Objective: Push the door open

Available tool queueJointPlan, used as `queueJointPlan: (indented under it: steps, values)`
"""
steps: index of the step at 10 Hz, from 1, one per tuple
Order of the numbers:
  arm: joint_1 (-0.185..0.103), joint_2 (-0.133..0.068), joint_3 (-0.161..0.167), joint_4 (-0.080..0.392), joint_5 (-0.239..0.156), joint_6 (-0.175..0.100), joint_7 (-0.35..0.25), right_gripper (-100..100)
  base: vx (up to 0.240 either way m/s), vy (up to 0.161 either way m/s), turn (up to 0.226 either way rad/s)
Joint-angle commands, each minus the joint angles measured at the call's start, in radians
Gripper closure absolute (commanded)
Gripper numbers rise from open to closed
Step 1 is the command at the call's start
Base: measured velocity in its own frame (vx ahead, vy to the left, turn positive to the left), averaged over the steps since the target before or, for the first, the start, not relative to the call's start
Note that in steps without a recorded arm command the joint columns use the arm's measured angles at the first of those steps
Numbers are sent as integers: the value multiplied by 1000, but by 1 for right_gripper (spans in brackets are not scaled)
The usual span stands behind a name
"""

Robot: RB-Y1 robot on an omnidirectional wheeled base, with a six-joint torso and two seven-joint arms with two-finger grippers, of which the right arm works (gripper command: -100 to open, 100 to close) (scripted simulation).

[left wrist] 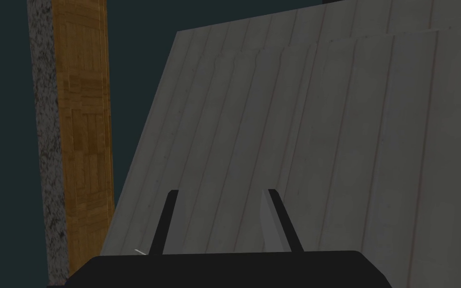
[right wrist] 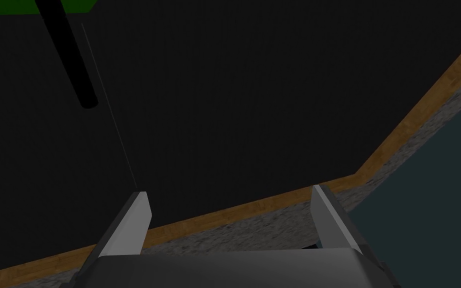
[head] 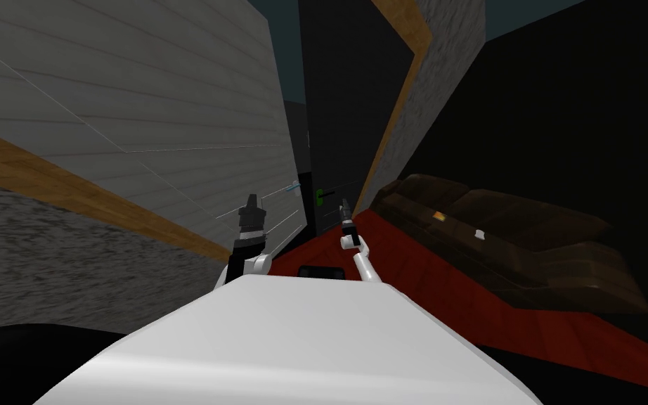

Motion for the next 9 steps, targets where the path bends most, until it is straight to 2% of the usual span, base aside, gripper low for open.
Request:
queueJointPlan:
  steps: [1,2,3,4,5,6,7,9]
  values:
    - [-30,1,10,50,-4,5,-6,-100,33,-71,110]
    - [-57,4,19,76,-8,9,-10,-100,46,-107,122]
    - [-57,4,19,95,-8,9,-10,-100,33,-81,65]
    - [-83,7,28,120,-12,13,-14,-100,30,-69,92]
    - [-83,7,28,138,-12,13,-14,-100,31,-54,49]
    - [-108,11,36,172,-15,18,-18,-100,35,-62,81]
    - [-108,11,36,180,-15,18,-18,-100,29,-55,54]
    - [-158,19,53,251,-22,26,-25,-100,40,-80,113]
